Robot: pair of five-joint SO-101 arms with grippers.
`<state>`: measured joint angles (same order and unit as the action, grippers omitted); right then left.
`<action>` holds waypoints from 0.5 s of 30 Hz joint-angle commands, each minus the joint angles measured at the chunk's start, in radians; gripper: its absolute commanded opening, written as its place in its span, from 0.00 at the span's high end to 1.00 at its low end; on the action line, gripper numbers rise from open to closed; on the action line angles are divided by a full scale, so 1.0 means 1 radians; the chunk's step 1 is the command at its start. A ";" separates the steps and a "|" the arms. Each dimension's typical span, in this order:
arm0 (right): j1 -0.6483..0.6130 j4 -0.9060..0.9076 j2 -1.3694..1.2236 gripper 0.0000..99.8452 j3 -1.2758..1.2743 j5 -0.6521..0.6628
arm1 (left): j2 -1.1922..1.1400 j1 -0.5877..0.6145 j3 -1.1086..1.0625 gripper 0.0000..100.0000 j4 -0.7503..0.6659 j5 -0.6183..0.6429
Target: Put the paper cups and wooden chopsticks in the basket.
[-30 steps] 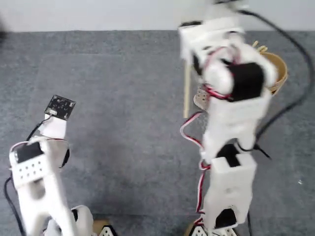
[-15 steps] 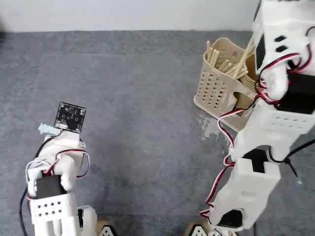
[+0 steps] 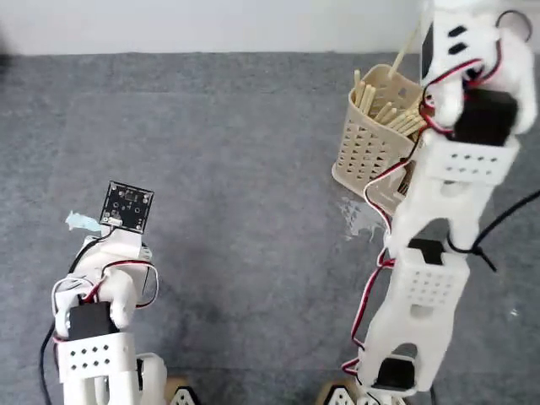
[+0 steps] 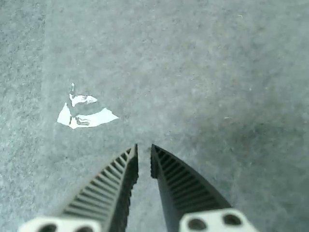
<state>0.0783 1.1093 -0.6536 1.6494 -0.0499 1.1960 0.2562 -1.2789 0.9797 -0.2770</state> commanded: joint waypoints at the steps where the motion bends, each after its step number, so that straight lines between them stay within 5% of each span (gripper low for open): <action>1: -0.012 0.013 -0.016 0.99 0.032 -0.014 | 0.021 0.000 0.005 0.96 -0.021 0.008; 5: -0.022 0.073 -0.030 0.98 0.032 -0.008 | 0.021 0.000 0.004 0.96 -0.021 0.008; 11: -0.059 0.202 0.036 0.82 0.032 -0.006 | 0.021 -0.003 0.004 0.96 -0.021 0.008; 15: -0.117 0.357 0.145 0.86 0.032 -0.006 | 0.021 0.000 0.004 0.96 -0.020 0.008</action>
<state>0.0000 1.3671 -0.6398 1.6494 -0.0514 1.1960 0.2562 -1.2789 0.9797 -0.2770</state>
